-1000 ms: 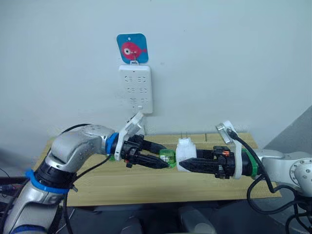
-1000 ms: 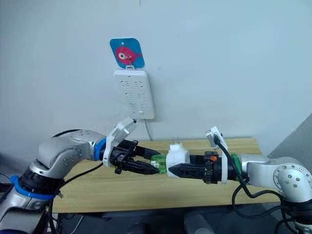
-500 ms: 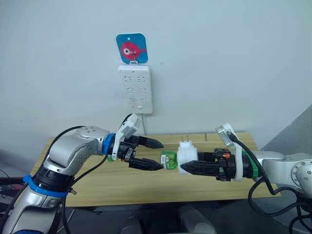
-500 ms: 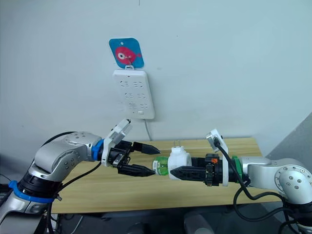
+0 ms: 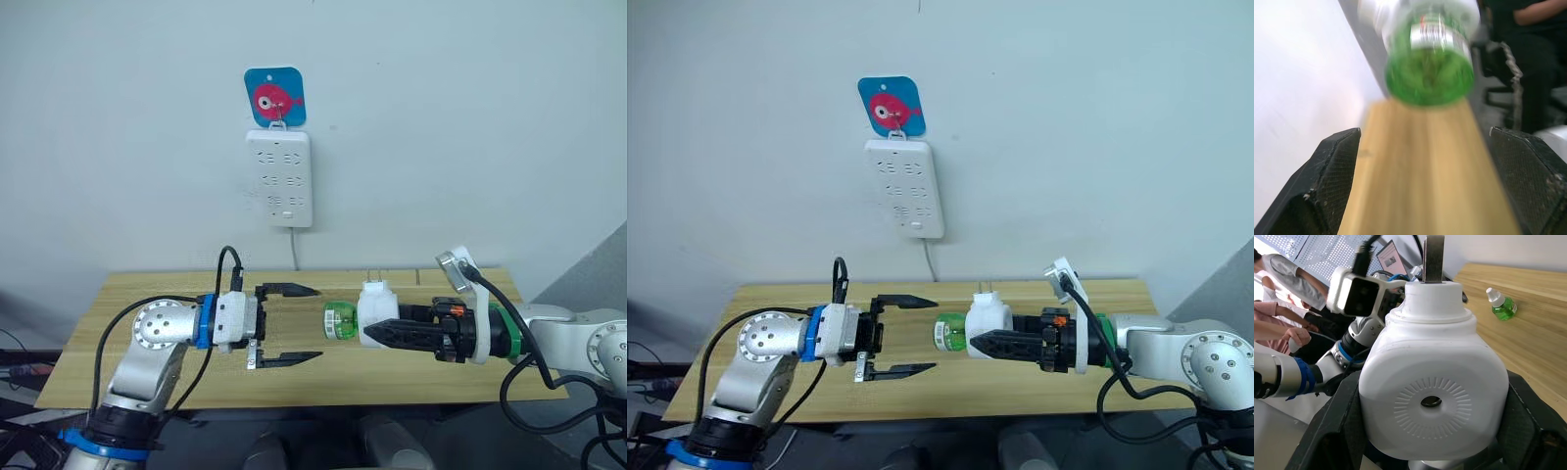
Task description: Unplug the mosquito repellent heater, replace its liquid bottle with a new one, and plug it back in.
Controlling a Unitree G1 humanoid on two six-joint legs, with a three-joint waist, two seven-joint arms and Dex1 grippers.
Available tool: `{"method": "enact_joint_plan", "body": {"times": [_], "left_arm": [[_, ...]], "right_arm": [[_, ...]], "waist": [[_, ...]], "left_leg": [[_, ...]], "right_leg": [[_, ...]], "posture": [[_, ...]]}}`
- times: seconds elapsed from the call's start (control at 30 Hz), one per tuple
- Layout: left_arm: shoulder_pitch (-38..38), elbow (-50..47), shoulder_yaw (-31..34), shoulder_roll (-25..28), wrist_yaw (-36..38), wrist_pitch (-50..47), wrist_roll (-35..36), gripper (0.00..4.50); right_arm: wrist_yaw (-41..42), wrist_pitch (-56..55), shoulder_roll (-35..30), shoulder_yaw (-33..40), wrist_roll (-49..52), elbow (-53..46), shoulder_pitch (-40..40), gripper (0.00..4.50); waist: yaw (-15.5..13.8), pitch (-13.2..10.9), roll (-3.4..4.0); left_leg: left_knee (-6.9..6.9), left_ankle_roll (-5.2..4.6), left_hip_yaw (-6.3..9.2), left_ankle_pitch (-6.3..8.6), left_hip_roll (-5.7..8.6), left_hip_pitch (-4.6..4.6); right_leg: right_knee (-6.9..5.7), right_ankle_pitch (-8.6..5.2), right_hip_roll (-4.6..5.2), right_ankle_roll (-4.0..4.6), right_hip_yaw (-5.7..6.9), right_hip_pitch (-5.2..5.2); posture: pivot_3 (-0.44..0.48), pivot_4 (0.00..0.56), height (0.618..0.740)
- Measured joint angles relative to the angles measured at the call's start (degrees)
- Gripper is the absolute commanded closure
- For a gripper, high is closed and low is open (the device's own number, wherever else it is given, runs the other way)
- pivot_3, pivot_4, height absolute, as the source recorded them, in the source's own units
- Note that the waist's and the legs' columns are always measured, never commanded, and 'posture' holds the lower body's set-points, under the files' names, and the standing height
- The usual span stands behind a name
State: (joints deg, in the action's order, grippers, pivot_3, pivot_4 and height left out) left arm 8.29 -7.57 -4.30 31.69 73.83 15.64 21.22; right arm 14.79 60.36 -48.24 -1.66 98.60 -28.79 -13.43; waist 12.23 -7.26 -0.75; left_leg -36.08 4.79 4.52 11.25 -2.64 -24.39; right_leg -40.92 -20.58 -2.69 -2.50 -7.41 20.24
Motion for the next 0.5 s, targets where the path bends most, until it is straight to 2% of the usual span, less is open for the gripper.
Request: {"method": "enact_joint_plan", "body": {"times": [0.23,0.5], "left_arm": [[3.4,2.2,-2.6,-4.5,-3.2,5.4,-2.5,0.06],[4.1,2.4,-4.3,-4.6,-3.3,6.0,-2.3,0.06]], "right_arm": [[-0.2,0.0,0.0,0.0,0.7,0.2,-0.7,1.48],[-1.1,0.0,0.7,0.0,0.7,0.2,-0.7,1.48]], "waist": [[0.4,0.0,0.00],[0.5,0.0,0.00]], "left_leg": [[0.04,-0.01,0.02,0.00,-0.02,0.02],[0.01,0.00,0.04,0.00,-0.02,0.03]], "right_leg": [[-0.01,0.00,-0.02,-0.01,0.03,0.01],[-0.03,0.01,-0.05,-0.01,0.04,-0.02]], "posture": [[-0.241,0.064,0.733],[-0.244,0.063,0.733]]}}
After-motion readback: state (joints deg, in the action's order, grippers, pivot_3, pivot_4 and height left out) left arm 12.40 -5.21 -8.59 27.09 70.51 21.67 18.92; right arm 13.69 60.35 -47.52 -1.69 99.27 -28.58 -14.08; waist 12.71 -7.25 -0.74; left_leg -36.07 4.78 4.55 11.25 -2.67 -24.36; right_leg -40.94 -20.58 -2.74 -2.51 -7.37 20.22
